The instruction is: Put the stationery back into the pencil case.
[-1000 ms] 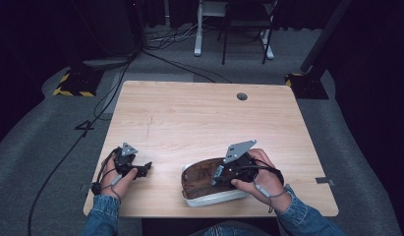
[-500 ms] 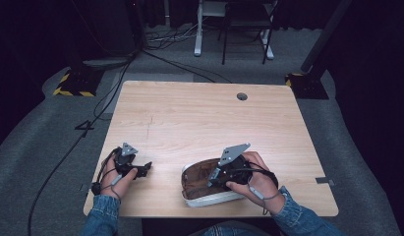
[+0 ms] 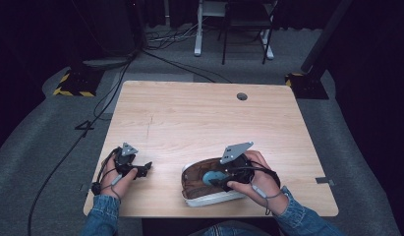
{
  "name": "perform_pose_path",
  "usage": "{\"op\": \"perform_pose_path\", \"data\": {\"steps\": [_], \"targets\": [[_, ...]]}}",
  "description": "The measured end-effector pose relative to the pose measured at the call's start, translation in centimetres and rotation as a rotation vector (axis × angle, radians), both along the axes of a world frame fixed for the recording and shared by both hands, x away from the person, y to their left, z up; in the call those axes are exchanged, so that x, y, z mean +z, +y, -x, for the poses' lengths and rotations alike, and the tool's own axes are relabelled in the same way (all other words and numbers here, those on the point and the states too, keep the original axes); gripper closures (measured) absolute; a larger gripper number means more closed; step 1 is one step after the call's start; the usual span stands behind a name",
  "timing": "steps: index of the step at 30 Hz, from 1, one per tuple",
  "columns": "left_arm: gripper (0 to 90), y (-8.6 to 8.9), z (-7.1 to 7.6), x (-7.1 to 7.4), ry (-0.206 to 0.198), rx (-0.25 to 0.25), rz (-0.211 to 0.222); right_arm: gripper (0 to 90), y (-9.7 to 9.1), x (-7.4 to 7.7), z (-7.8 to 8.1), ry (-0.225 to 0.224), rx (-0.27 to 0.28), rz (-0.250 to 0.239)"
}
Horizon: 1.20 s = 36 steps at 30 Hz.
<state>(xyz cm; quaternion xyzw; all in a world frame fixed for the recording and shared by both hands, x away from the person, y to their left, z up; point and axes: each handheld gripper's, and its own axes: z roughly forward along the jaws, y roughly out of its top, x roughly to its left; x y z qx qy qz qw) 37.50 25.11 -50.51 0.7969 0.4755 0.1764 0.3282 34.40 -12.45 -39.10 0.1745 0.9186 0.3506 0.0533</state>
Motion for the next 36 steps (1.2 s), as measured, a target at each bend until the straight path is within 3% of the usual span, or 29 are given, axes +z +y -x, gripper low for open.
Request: {"op": "perform_pose_path", "data": {"steps": [4, 17, 26, 36], "targets": [[12.8, 0.0, 0.0, 0.0, 0.000, 0.000, 0.000, 37.3, -0.9, 1.0, -0.2, -0.032, -0.013, -0.035], [11.4, -0.1, -0.2, 0.0, 0.001, -0.008, -0.009, 28.0, -6.3, 3.1, -3.0, -0.122, -0.154, -0.116], [11.3, -0.1, -0.3, 0.0, 0.000, -0.008, -0.009, 23.1, -9.4, 2.9, -5.2, -0.147, -0.247, -0.132], [10.9, -0.2, -0.3, 0.0, 0.001, -0.004, -0.005, 21.1, -12.9, 1.7, -7.8, -0.153, -0.354, -0.118]]}}
